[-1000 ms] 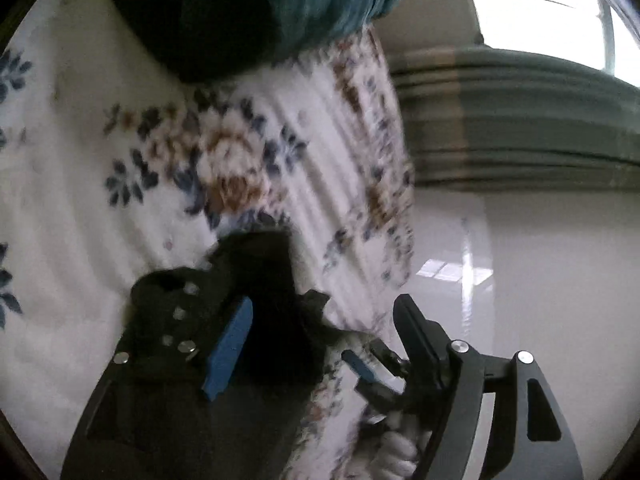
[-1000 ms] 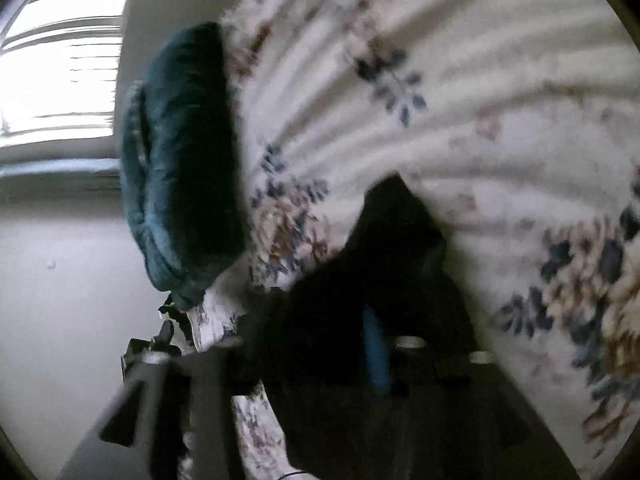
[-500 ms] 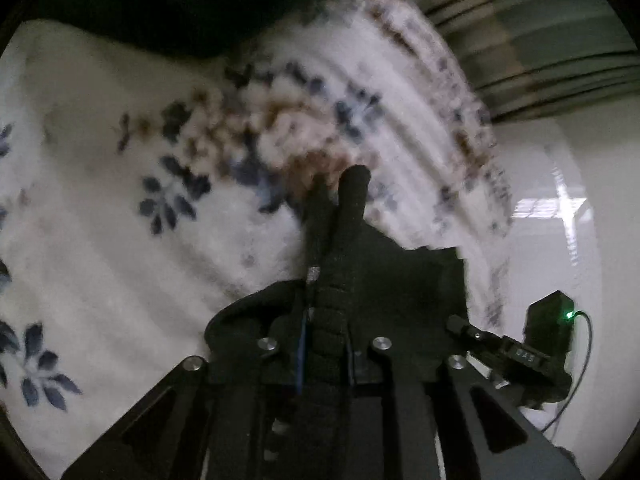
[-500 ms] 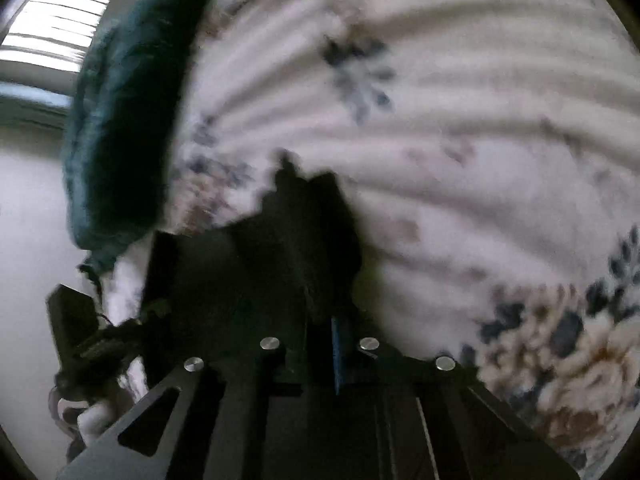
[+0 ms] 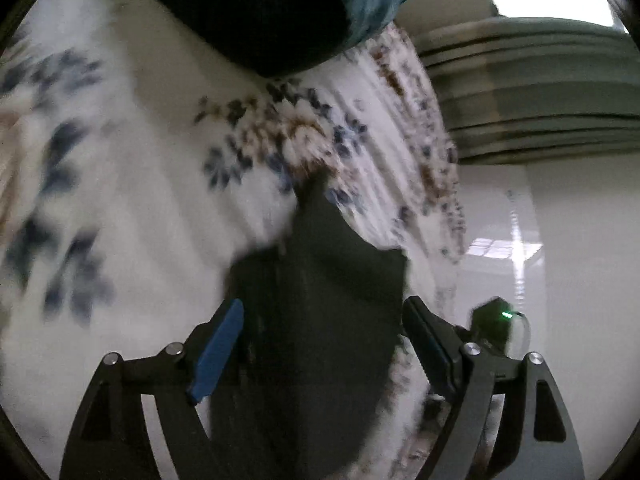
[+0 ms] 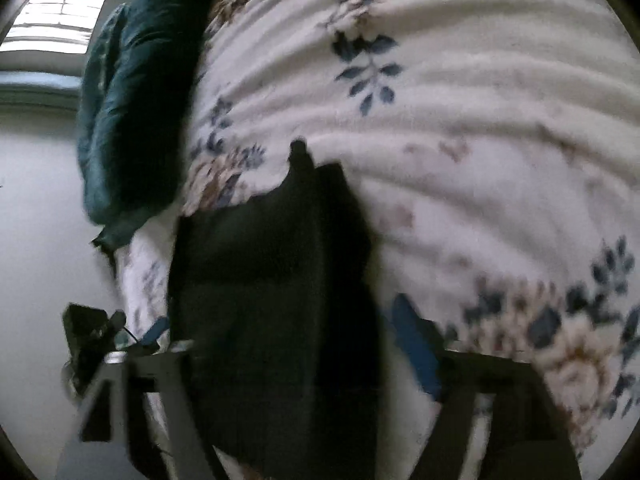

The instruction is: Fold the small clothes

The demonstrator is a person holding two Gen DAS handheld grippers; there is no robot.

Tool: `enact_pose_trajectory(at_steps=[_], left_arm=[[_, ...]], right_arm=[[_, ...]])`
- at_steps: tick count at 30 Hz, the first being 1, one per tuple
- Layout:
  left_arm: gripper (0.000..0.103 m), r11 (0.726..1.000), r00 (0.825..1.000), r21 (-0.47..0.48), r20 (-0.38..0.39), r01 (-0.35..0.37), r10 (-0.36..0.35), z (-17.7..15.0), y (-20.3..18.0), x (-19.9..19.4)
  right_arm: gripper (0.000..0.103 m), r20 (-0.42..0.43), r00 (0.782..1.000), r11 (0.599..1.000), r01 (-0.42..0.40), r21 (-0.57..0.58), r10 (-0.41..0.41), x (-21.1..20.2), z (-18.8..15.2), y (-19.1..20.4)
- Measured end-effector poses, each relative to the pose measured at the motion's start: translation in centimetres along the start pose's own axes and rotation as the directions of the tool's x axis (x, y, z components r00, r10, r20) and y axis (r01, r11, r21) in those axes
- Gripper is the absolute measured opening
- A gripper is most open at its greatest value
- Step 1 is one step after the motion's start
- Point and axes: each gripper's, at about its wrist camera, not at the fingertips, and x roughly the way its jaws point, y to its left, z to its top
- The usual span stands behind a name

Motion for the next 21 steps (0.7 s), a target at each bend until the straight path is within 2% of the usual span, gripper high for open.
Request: enact_pose_trajectory(at_steps=[4,6,7,8,11,14,16,19,20,21], left_arm=[[0.081,0.999,0.999,-0.035,0.053,-0.011,0.013,-7.1,0.3,-4.3],[0.081,0.995,0.998,-0.100,0.064,-0.002,0.009,-11.0,1.2,-5.0],[0.081,0.991,0.998,-0.135,0.066,0.014,-0.005,-12.5,1.8,-4.7],[0.082,0.983,0.997,-0.175,0.064,0.064,-0.054,-14.5,2.7,-3.9],[0.083,0.955,0.993,-0.270,0.029,0.121,-0.117,-17.6,4.6,0.1],[0.083,0.935,0.990,-0.325,0.049,0.142,-0.134,-17.7,5.6,4.1],[0.083,0.937,0.989,-0.325,0.111,0.131,-0.100,-16.5,5.8,5.4],[0.083,0.919,0.969,-0.356,0.230,0.171,-0.092,-14.8,5.5,5.9],[0.075,0.913,0.963,-0.362,0.251,0.187,-0.098,-14.4,5.3,5.7],[0.063,0.908,0.958,-0.366,0.265,0.203,-0.107,-14.1,5.2,5.4]], right_arm=[[0.085,-0.087,0.996,1.000,-0.028,-0.011,0.027,-0.1,-2.7,-1.1],[0.085,-0.130,0.991,0.999,-0.039,-0.020,0.036,1.0,-3.6,-2.0],[0.085,-0.148,0.988,0.999,-0.048,-0.013,0.046,1.8,-3.7,-2.5],[0.085,-0.163,0.985,0.998,-0.058,-0.007,0.056,2.7,-3.7,-2.8],[0.085,-0.195,0.976,0.996,-0.092,0.021,0.094,6.2,-2.9,-3.5],[0.087,-0.202,0.970,0.990,-0.133,0.041,0.139,9.2,-1.7,-2.8],[0.089,-0.193,0.966,0.985,-0.167,0.043,0.172,10.3,-0.9,-1.8],[0.091,-0.170,0.970,0.985,-0.165,0.054,0.172,11.5,-0.4,-1.2],[0.091,-0.161,0.972,0.985,-0.166,0.050,0.172,11.6,-0.4,-1.1],[0.078,-0.147,0.975,0.986,-0.161,0.036,0.165,11.5,-0.7,-1.0]])
